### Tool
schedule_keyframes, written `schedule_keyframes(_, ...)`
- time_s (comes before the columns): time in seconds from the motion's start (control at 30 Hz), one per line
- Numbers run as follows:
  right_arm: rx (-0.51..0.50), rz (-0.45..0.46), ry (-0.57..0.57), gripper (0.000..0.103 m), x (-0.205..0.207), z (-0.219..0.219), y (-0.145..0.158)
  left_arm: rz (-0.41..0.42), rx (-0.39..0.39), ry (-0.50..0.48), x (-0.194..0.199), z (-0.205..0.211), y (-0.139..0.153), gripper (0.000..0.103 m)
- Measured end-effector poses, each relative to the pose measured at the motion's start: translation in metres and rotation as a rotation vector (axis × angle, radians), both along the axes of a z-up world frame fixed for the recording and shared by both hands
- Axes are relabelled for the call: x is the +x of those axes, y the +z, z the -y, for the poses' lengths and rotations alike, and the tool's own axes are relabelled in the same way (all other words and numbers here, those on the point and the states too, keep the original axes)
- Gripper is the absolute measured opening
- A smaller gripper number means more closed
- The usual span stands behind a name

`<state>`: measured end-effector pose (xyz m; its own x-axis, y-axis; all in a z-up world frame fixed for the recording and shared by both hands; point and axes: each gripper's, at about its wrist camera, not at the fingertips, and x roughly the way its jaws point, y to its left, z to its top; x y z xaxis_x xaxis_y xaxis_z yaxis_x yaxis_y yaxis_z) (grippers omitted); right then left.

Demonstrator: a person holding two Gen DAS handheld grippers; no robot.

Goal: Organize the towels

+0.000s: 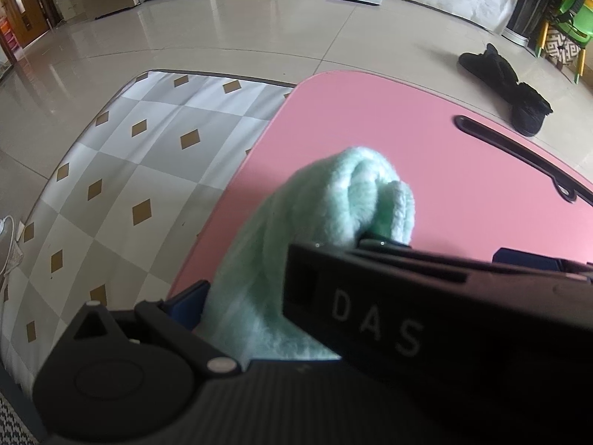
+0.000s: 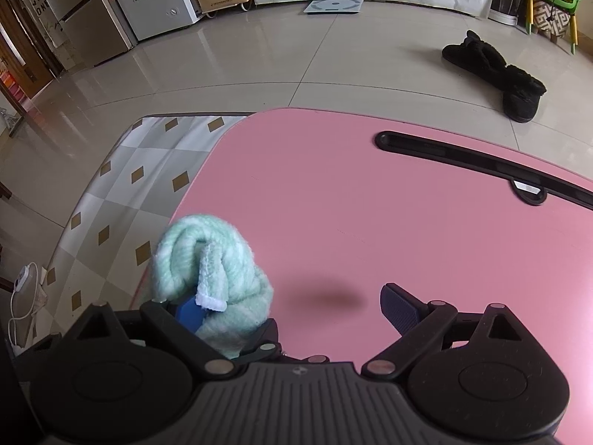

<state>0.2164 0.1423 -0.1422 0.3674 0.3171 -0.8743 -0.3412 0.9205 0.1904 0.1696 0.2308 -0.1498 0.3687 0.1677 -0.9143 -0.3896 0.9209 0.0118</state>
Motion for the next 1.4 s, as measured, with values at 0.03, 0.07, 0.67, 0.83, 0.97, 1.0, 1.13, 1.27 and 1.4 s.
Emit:
schedule_keyframes(0.03, -0.002, 0.0, 0.0, 0.095, -0.001, 0.002, 0.0, -0.001, 0.0, -0.006, 0.0, 0.002, 0.0, 0.103)
schedule_keyframes(0.07, -0.004, -0.001, 0.0, 0.095, -0.001, 0.004, 0.0, -0.001, 0.0, -0.011, 0.0, 0.004, 0.0, 0.103)
schedule_keyframes(0.67, -0.032, -0.012, 0.011, 0.095, -0.011, 0.028, 0.002, -0.025, -0.013, -0.065, -0.01, 0.029, 0.002, 0.103)
schedule_keyframes(0.83, -0.038, -0.016, 0.02, 0.095, -0.015, 0.032, 0.003, -0.038, -0.019, -0.068, -0.014, 0.033, 0.003, 0.103)
schedule_keyframes(0.97, -0.039, -0.027, 0.023, 0.095, -0.017, 0.037, 0.002, -0.048, -0.023, -0.073, -0.017, 0.038, 0.004, 0.103)
schedule_keyframes(1.0, -0.039, -0.03, 0.022, 0.095, -0.017, 0.038, 0.002, -0.049, -0.024, -0.075, -0.018, 0.04, 0.004, 0.103)
schedule_keyframes(1.13, -0.037, -0.037, 0.02, 0.095, -0.019, 0.045, 0.002, -0.054, -0.026, -0.078, -0.017, 0.047, 0.004, 0.103)
schedule_keyframes(1.27, -0.035, -0.039, 0.006, 0.095, -0.017, 0.052, 0.002, -0.048, -0.023, -0.086, -0.013, 0.054, 0.003, 0.103)
schedule_keyframes(1.4, -0.029, -0.039, -0.018, 0.095, -0.013, 0.06, 0.001, -0.042, -0.021, -0.095, -0.007, 0.062, 0.003, 0.103)
